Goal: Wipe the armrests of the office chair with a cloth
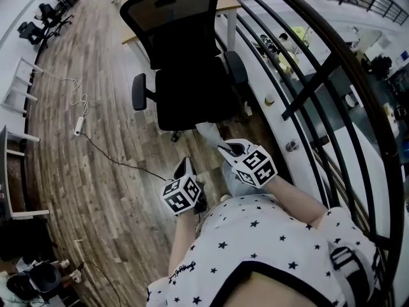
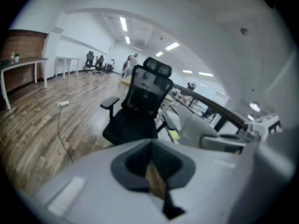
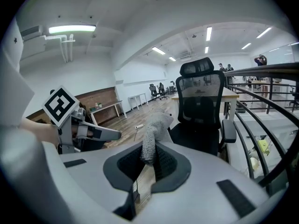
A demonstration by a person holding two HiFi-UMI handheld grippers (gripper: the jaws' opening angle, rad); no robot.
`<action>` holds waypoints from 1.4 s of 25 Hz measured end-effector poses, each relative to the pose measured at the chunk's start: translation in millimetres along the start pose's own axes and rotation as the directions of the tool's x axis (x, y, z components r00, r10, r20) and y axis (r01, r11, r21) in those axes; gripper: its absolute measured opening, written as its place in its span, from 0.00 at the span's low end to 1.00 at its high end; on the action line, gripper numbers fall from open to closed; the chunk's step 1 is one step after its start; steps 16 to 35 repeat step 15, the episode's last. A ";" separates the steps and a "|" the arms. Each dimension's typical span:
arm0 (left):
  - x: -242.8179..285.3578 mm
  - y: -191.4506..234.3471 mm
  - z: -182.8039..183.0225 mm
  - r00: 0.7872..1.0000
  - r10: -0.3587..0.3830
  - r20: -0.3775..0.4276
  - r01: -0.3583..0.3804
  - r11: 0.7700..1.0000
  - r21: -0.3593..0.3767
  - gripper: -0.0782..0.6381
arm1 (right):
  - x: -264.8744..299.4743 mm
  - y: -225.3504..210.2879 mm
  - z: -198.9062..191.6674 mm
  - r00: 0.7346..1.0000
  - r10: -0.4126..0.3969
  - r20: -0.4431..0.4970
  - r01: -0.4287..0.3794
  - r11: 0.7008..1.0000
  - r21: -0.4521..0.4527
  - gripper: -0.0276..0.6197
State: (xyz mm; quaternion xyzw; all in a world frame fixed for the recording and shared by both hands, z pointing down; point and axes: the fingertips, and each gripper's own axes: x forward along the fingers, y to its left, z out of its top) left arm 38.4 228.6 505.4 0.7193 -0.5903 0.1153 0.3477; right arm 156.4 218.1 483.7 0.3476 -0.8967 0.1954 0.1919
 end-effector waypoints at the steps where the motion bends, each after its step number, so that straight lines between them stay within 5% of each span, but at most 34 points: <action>1: -0.3 -0.2 -0.5 1.000 0.001 0.001 -0.001 1.000 0.000 0.12 | -0.7 0.1 0.1 1.000 0.001 0.001 -0.001 1.000 -0.004 0.09; 35: 1.5 3.8 -3.0 1.000 0.015 0.007 -0.015 1.000 0.003 0.12 | 0.9 -2.4 3.8 1.000 0.010 0.023 -0.009 1.000 -0.026 0.09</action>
